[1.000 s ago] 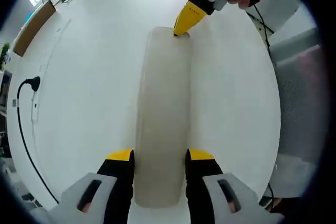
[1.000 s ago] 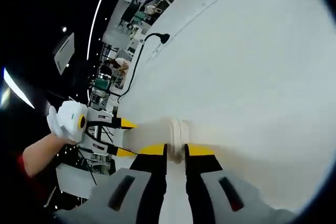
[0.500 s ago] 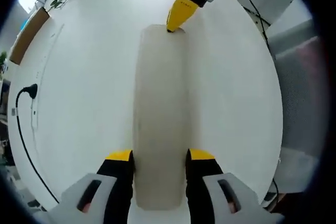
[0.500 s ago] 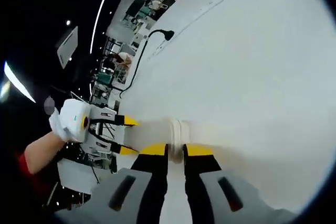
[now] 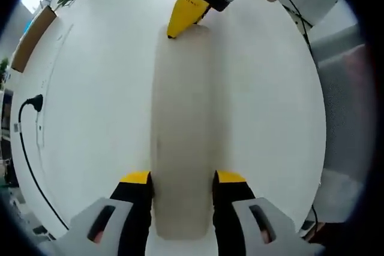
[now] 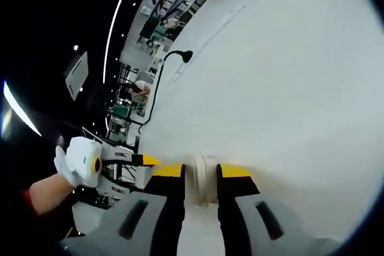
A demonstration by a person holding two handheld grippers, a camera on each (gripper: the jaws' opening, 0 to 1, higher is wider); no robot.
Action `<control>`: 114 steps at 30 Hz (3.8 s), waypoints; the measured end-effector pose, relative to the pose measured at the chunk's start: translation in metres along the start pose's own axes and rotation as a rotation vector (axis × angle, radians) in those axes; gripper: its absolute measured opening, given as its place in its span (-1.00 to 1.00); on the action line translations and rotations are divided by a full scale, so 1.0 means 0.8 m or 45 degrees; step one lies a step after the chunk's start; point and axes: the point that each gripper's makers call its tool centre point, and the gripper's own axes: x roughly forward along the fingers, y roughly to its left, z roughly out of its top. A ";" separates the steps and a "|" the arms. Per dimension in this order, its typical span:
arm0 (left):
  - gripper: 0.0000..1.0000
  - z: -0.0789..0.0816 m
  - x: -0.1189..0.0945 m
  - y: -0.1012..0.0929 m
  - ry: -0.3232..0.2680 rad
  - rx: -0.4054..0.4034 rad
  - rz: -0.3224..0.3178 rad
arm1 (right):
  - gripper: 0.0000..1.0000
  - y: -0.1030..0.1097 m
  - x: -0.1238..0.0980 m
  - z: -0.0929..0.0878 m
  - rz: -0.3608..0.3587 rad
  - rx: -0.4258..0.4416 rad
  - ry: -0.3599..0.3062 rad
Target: Arrange the utensils inside the cutlery case until each visible utensil rests in its matching compartment.
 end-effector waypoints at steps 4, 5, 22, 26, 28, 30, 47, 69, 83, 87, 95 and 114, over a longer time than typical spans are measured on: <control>-0.20 0.003 0.003 0.001 -0.002 -0.003 0.017 | -0.75 0.001 0.002 0.000 -0.044 0.001 -0.008; -0.20 0.001 0.003 0.000 0.010 -0.017 0.013 | -0.75 -0.002 0.003 -0.004 -0.042 0.005 0.012; -0.18 0.003 0.002 0.000 -0.068 -0.001 -0.011 | -0.60 0.008 -0.004 -0.010 -0.024 -0.396 -0.007; -0.18 0.004 0.002 -0.001 -0.067 -0.005 -0.008 | -0.58 0.008 -0.005 -0.013 -0.017 -0.583 -0.026; -0.18 0.004 0.001 -0.001 -0.073 -0.009 -0.007 | -0.60 0.005 -0.003 -0.006 -0.013 -0.633 -0.050; -0.18 0.005 0.001 -0.001 -0.079 -0.010 -0.007 | -0.60 0.005 -0.003 -0.010 -0.014 -0.550 -0.037; 0.04 -0.041 -0.046 0.021 -0.335 -0.646 -0.009 | -0.50 0.006 -0.006 -0.011 -0.081 -0.620 0.041; -0.07 -0.097 -0.053 0.019 -0.645 -1.435 -0.109 | 0.16 0.045 0.016 -0.026 -0.051 -1.532 0.369; -0.29 -0.100 -0.044 0.018 -0.706 -1.564 -0.110 | -0.01 0.053 0.045 -0.050 0.022 -1.788 0.548; -0.39 -0.100 -0.040 0.014 -0.695 -1.563 -0.106 | -0.03 0.047 0.049 -0.057 0.014 -1.907 0.631; -0.64 -0.098 -0.037 0.015 -0.688 -1.582 -0.143 | -0.26 0.051 0.052 -0.060 -0.005 -1.996 0.701; -0.72 -0.104 -0.039 -0.015 -0.742 -1.748 -0.113 | -0.29 0.050 0.045 -0.088 0.037 -2.040 0.832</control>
